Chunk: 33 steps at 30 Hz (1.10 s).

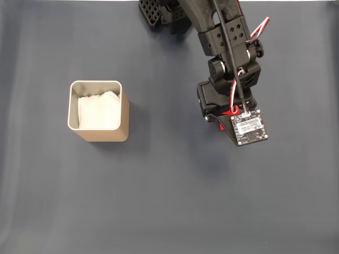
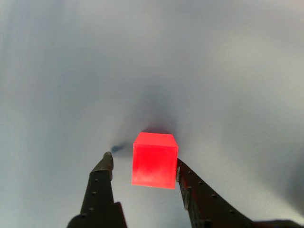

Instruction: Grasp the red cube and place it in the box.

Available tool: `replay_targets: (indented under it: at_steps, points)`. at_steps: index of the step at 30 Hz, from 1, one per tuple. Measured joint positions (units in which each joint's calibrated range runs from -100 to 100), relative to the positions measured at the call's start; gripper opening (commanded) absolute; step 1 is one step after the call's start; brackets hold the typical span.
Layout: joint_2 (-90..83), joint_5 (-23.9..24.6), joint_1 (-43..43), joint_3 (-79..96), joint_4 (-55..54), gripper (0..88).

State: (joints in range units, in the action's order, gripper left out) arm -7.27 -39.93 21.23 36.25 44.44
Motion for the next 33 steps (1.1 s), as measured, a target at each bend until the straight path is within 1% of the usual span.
replay_targets:
  at_steps: [4, 10, 11, 33]
  points:
    - [0.0, -0.6, -0.3, 0.0, 0.1, 16.7]
    - [0.0, -1.0, -0.1, 0.0, 0.6, 12.9]
    - [0.0, -1.1, -0.1, 0.0, 0.8, 10.1]
    - [0.0, -1.5, -0.2, -0.5, 3.7, 3.6]
